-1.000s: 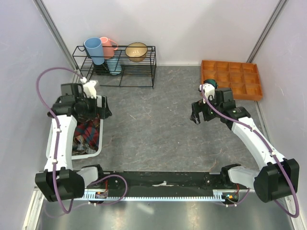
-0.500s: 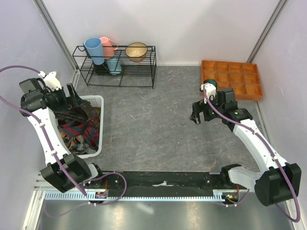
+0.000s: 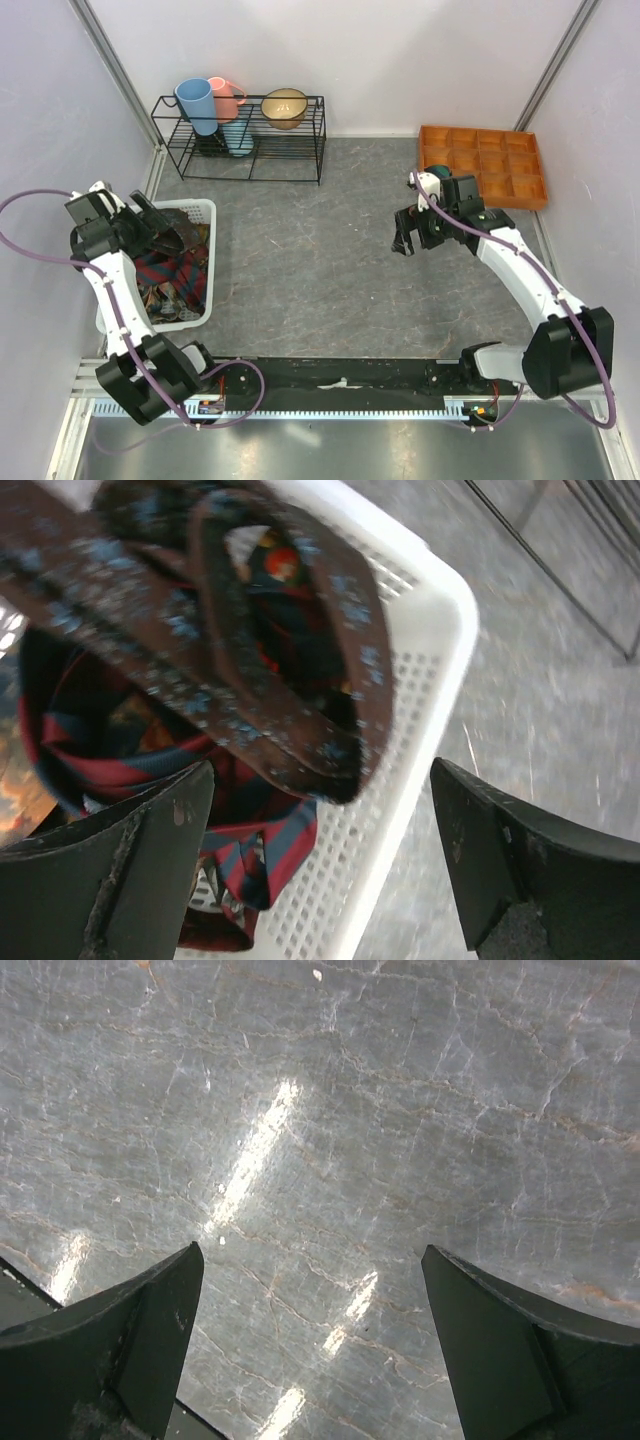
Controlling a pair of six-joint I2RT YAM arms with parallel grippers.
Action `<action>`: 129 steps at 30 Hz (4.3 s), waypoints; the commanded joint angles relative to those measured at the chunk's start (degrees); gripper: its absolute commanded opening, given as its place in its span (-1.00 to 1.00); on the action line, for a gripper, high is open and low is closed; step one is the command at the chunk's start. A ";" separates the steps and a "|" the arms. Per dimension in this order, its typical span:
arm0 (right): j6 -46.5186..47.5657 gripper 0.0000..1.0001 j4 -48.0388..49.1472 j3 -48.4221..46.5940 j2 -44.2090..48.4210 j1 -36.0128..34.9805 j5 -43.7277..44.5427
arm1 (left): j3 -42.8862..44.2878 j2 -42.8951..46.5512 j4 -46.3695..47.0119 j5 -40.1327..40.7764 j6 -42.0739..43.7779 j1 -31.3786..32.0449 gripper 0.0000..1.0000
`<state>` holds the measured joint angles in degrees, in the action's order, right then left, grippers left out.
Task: Roll the ties
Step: Pick up the tie from the bin, then place the tie at the center of the board.
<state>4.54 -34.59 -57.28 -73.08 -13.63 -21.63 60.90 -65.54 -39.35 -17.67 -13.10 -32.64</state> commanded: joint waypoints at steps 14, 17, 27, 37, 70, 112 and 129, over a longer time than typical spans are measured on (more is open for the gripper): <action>3.64 0.96 -12.08 -16.99 -11.99 0.18 6.24 | -7.38 -4.33 21.86 6.60 -13.18 -0.14 0.86; 3.55 0.96 -12.52 -18.13 -13.58 0.18 6.86 | -7.56 -6.61 24.14 6.51 -12.56 0.03 0.86; 4.16 0.97 -13.49 -19.19 -16.39 0.44 7.74 | -10.89 1.89 22.13 9.85 -11.77 -0.32 0.68; 3.90 0.96 -13.75 -19.54 -16.83 0.44 6.51 | -11.16 3.68 16.77 13.19 -14.05 -0.40 0.33; 4.25 0.96 -14.19 -18.75 -16.31 0.44 7.21 | -11.95 -8.03 29.42 10.29 -16.34 -1.63 0.02; 4.16 0.96 -13.66 -14.37 -8.49 18.09 -11.23 | 15.92 -9.60 14.67 -15.01 25.57 66.48 -0.97; 25.53 0.96 -14.12 -1.98 -0.84 19.27 -23.47 | 2.12 -26.39 10.08 -12.73 32.80 62.01 -0.81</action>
<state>24.97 -54.02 -62.06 -78.35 9.85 -40.88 63.68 -93.19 -32.23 -28.12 20.01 32.12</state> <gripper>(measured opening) 0.982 0.043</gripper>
